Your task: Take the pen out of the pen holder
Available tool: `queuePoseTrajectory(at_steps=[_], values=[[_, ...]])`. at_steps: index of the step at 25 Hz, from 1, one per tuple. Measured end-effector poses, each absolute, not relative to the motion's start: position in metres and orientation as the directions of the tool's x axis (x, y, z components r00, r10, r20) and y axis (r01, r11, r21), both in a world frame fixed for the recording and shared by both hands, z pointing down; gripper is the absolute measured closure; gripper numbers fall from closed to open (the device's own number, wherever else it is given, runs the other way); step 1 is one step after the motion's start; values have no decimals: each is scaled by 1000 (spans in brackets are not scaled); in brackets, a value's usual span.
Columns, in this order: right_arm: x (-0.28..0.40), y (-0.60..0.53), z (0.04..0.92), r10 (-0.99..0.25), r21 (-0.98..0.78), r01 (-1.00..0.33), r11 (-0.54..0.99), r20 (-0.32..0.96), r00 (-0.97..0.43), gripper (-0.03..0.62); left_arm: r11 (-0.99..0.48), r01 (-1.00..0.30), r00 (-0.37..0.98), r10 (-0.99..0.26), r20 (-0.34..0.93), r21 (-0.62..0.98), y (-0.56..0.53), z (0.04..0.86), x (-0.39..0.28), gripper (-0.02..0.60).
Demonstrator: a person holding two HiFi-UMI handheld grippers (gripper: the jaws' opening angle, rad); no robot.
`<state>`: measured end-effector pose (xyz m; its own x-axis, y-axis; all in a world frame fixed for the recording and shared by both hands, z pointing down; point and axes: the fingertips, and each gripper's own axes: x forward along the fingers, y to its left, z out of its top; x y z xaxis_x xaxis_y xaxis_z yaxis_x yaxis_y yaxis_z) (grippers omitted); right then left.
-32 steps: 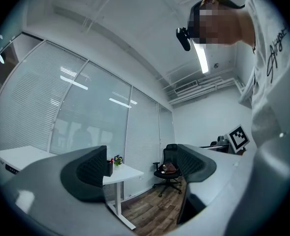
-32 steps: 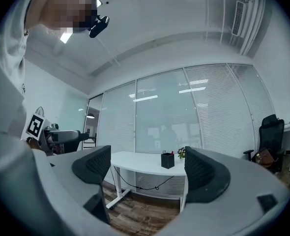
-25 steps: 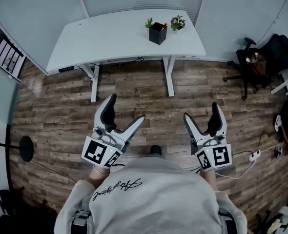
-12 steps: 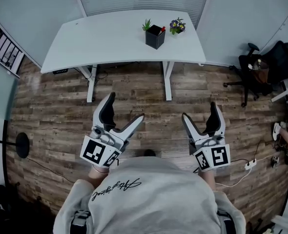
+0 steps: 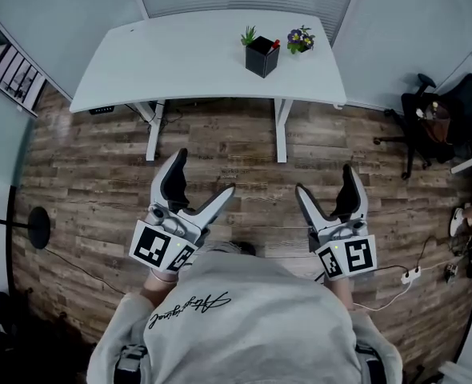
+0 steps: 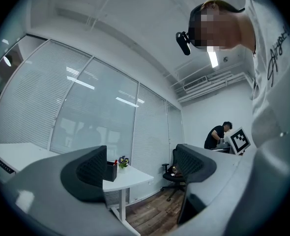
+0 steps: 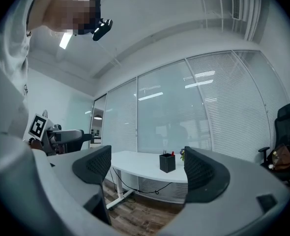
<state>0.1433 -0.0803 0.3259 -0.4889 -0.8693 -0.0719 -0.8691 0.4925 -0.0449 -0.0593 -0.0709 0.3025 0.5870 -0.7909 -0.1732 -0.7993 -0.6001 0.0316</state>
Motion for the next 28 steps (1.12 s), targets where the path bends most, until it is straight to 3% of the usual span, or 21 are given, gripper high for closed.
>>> queuePoseTrajectory(at_steps=[28], values=[[125, -99, 332, -826, -48, -825, 564, -48, -562, 164, -574, -818, 563, -813, -147, 43, -79, 311, -62, 150]])
